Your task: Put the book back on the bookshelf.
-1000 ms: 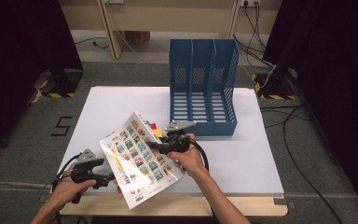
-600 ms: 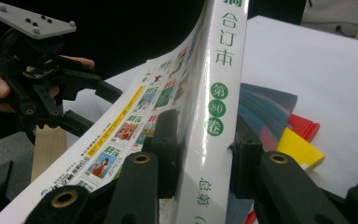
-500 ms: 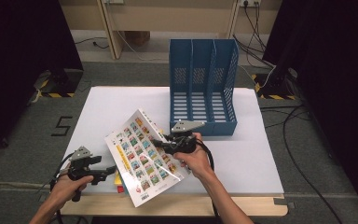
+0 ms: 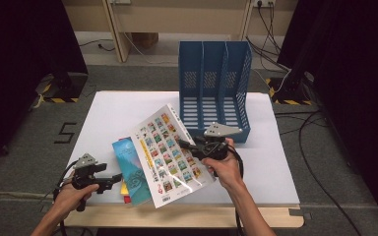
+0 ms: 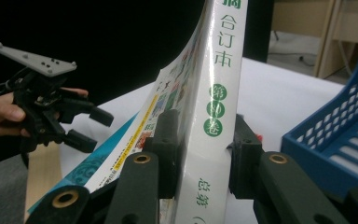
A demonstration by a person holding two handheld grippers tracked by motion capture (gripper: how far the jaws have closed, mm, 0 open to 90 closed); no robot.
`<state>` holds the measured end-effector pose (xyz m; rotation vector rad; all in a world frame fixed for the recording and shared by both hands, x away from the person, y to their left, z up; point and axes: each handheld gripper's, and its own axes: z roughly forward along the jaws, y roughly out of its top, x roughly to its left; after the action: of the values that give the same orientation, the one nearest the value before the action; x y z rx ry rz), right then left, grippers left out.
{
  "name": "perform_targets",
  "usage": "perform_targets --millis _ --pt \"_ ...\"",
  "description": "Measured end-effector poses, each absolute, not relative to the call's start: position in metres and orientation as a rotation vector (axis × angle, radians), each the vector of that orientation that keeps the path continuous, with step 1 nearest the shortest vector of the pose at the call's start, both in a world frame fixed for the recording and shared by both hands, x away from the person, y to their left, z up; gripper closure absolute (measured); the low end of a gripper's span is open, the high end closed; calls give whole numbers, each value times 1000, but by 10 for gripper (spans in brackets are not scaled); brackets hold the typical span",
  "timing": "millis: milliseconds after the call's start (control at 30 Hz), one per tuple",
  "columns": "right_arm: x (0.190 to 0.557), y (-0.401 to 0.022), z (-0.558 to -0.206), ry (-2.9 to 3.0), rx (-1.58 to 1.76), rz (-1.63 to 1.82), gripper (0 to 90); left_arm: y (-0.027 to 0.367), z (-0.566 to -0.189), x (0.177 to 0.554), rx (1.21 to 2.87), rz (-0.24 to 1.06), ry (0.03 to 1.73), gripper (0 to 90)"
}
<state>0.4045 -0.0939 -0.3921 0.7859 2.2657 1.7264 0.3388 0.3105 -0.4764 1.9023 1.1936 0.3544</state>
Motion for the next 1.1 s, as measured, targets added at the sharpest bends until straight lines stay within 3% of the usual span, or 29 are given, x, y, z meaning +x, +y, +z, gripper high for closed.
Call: perform_targets --millis 700,1100 --pt "395 -117 -354 1992 726 1844 703 319 -479 343 1882 357 1221 179" --pt "393 -137 -352 1872 710 1803 702 319 -481 343 1883 351 1219 179"
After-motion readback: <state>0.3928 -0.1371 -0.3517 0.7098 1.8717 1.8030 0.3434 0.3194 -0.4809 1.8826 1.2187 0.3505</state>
